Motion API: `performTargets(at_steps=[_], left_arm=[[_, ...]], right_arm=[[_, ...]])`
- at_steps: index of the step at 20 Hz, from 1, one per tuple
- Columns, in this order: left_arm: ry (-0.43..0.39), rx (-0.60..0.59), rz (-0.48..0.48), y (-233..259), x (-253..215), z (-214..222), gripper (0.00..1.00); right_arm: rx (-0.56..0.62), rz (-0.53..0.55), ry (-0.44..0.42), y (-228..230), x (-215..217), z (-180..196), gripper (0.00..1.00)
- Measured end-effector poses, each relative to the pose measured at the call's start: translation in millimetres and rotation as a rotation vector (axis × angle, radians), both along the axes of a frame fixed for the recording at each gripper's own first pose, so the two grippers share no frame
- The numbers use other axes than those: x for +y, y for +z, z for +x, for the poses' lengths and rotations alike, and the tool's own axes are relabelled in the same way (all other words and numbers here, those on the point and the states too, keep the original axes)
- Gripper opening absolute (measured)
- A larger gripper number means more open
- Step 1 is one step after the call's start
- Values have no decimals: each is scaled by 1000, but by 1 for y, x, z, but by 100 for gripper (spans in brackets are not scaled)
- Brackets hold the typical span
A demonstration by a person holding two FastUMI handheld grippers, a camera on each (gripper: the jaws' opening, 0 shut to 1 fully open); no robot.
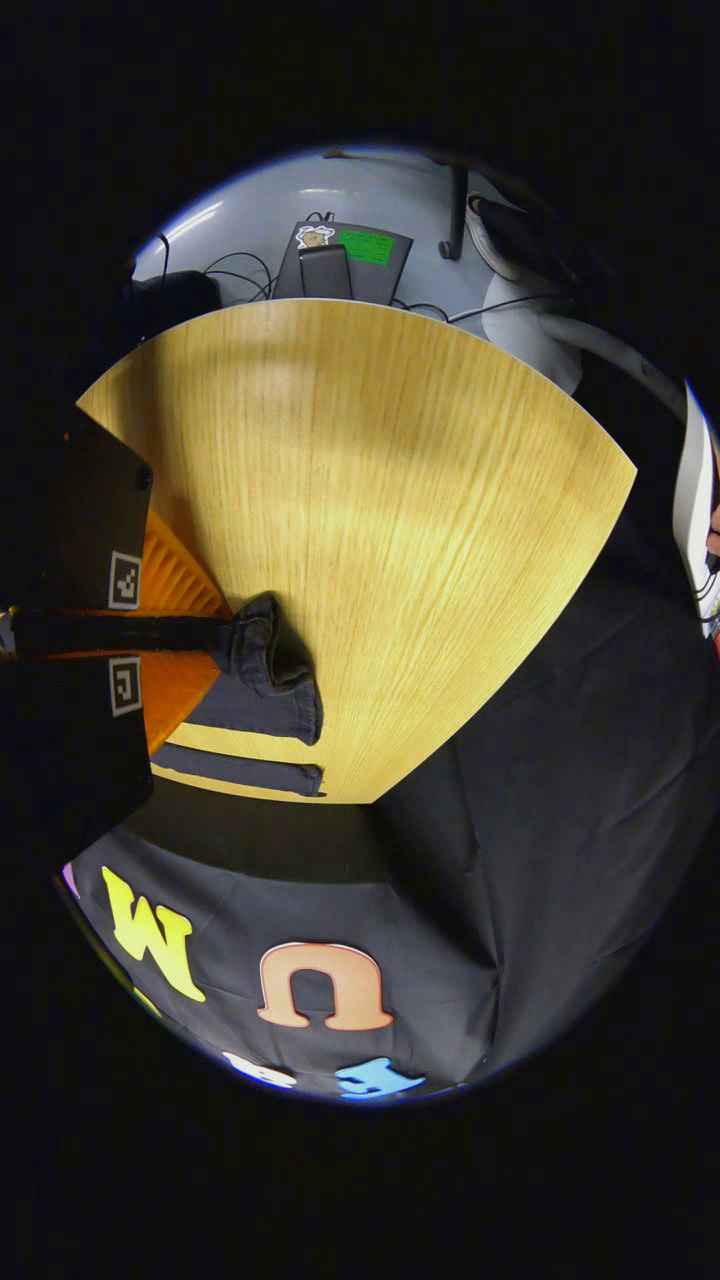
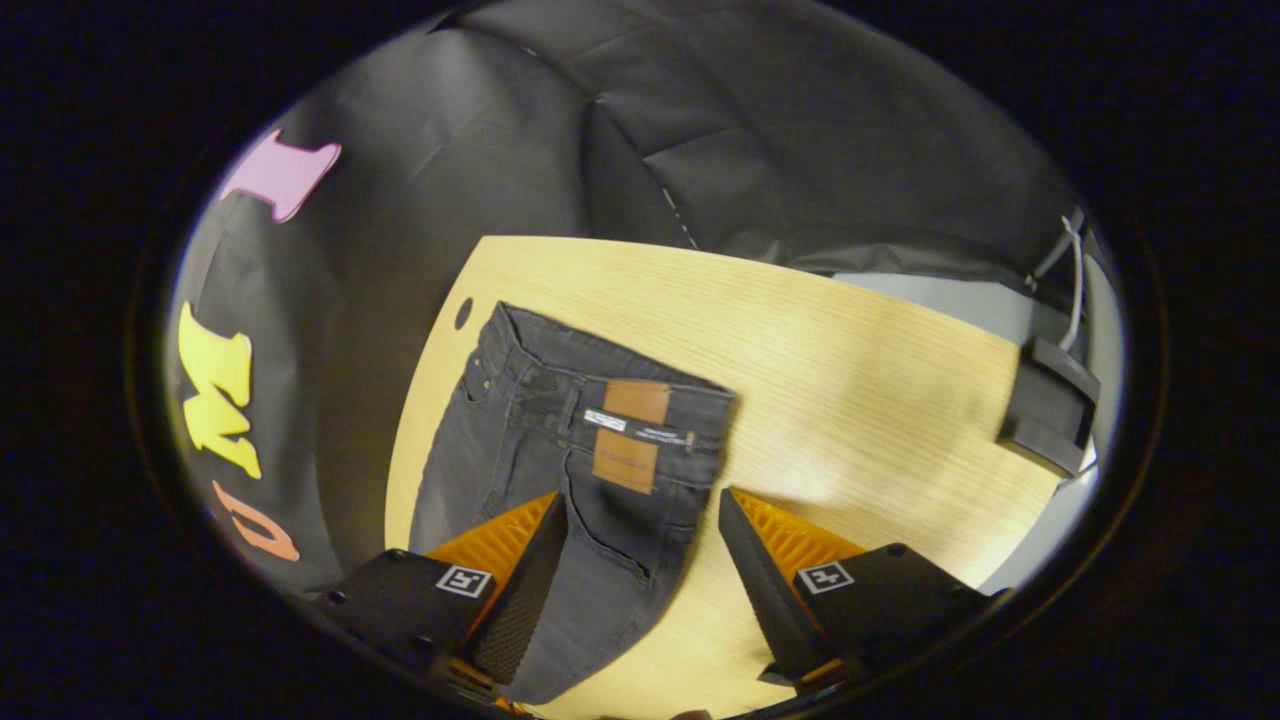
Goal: Grasp the waist and the cuffs of the jeans and fold them to make the two legs overlap; first hold the waist and fold one-third of the jeans toward the cuffs, then hold the cuffs and fold the remaining one-third in the same direction to finish folding.
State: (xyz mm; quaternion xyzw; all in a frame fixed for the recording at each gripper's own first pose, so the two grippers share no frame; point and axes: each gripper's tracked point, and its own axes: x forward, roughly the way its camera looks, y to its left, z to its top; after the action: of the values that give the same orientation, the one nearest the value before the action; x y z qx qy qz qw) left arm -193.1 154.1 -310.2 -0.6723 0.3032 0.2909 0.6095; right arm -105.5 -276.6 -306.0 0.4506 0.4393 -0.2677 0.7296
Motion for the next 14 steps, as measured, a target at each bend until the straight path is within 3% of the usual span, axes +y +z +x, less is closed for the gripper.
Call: performTargets(at_steps=[2,4,6,8,12,14], left_arm=[[8,8,-3,-1,0,1,4],[14,16,-5,-1,0,1,4],[13,32,-4,-1,1,2,4],[7,64,-8,-2,0,1,3],[40,36,-49,29,6,26,3],[23,13,-43,46,8,43,3]], right_arm=[[25,-38,10,-5,-4,4,89],[72,-85,11,-17,-16,-13,52],[31,-28,-56,-13,-16,-12,14],[13,-13,-87,-13,-15,-10,6],[-90,10,-72,29,-11,15,10],[-158,58,-93,54,-7,40,6]])
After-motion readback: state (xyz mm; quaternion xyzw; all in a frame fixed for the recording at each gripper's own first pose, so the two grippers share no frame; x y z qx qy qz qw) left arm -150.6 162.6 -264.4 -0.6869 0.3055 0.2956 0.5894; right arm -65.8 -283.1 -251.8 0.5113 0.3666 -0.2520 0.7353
